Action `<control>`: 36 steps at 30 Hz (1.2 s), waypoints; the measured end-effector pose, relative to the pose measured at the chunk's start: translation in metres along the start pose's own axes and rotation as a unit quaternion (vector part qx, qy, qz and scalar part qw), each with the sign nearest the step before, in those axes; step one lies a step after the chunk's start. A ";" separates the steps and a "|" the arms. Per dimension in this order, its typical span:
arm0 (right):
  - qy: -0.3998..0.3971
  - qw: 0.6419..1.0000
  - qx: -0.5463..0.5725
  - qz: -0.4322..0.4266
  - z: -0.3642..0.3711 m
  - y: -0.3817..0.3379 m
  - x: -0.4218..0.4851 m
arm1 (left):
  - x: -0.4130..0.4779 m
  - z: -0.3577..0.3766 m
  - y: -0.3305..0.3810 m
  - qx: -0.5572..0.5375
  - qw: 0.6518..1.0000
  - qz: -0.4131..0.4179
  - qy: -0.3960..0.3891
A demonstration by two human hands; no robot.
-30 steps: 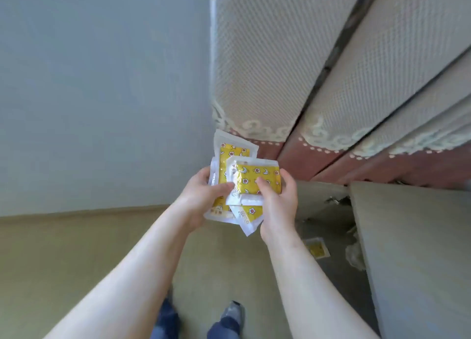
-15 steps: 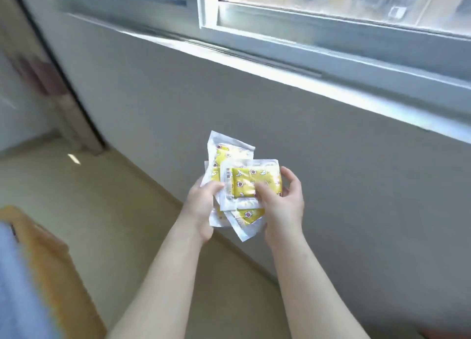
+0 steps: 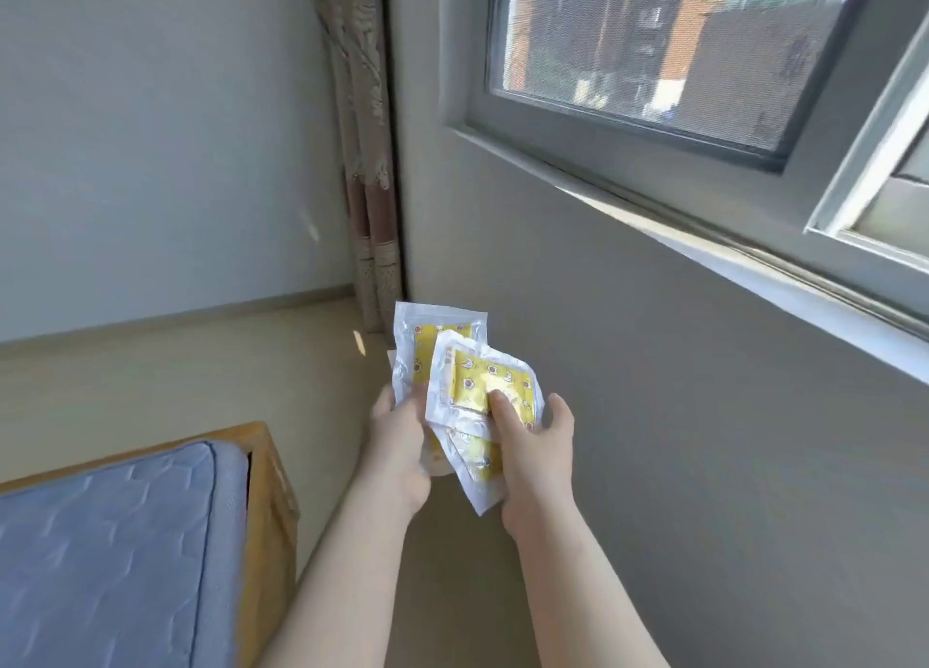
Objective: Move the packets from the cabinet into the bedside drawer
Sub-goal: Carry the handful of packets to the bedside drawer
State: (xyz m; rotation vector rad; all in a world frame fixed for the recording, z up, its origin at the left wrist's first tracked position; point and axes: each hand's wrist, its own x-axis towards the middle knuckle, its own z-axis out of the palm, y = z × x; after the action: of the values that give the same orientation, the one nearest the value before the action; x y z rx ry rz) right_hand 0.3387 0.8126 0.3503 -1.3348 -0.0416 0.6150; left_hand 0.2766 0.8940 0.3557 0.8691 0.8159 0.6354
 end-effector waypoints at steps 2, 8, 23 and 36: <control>-0.028 0.999 -0.007 0.020 0.034 0.002 0.024 | 0.026 -0.015 0.020 -0.006 1.000 0.011 0.015; -0.080 0.997 -0.012 -0.015 0.133 -0.006 0.108 | 0.120 -0.059 0.077 -0.032 0.997 0.055 0.033; -0.231 0.971 -0.059 -0.010 0.433 0.012 0.279 | 0.337 -0.153 0.233 -0.092 0.956 0.153 0.231; -0.322 0.943 -0.033 0.080 0.698 0.029 0.347 | 0.526 -0.297 0.411 -0.162 0.873 0.246 0.389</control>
State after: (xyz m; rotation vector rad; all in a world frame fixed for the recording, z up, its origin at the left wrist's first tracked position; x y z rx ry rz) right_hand 0.3617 1.5910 0.3949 -1.1588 -0.4928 1.1798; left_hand 0.2524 1.6226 0.4038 0.4864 1.1629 1.5930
